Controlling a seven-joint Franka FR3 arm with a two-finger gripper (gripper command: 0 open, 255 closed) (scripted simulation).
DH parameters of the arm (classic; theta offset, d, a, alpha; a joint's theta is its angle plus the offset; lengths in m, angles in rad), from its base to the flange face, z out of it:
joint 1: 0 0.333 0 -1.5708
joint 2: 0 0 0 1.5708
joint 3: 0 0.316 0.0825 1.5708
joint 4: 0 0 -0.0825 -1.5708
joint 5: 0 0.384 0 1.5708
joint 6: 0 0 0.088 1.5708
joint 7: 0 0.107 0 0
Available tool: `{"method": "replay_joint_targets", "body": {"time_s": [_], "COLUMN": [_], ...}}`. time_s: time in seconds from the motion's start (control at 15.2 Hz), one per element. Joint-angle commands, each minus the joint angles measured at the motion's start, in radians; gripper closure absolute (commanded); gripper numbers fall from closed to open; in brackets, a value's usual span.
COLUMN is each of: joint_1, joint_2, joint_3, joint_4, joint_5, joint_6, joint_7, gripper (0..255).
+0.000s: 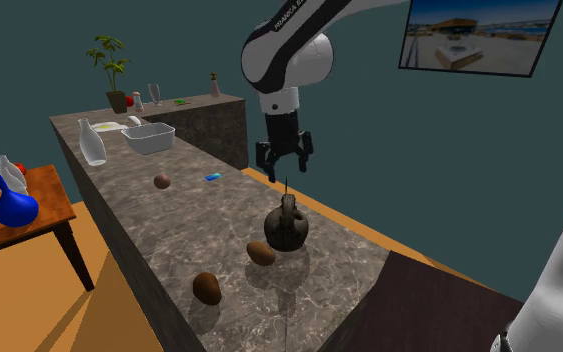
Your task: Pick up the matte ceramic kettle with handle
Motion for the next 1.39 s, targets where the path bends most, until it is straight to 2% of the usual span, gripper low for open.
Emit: {"method": "replay_joint_targets", "body": {"time_s": [0.0,0.46,0.99,1.32], "joint_1": [-0.014,-0.066,-0.141,-0.144], "joint_2": [0.071,0.316,0.587,0.631], "joint_3": [-0.013,-0.046,-0.070,-0.065], "joint_4": [0.044,0.244,0.517,0.521], "joint_5": [0.011,0.064,0.128,0.133], "joint_6": [0.026,0.066,0.058,0.099], "joint_7": [0.012,0.052,0.098,0.095], "gripper": [0,0,0,0]}}
